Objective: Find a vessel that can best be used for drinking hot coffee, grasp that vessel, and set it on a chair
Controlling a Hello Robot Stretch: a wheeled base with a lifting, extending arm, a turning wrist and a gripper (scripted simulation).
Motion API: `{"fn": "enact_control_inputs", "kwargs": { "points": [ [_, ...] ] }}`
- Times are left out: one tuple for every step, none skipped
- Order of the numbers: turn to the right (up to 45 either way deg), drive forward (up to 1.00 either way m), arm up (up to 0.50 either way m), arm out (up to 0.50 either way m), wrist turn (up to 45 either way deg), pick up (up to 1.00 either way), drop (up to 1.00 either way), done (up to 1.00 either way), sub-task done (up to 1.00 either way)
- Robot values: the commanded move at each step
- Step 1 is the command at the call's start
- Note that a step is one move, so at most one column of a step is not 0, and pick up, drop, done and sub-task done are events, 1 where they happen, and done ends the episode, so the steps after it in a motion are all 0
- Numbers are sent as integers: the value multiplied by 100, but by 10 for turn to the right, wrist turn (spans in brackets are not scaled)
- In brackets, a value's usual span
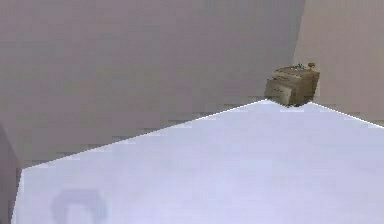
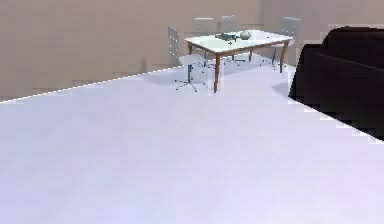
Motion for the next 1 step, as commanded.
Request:
{"fn": "enact_control_inputs", "kwargs": {
  "points": [
    [-450,0,0,0,0,0,0,0,0]
  ]
}}
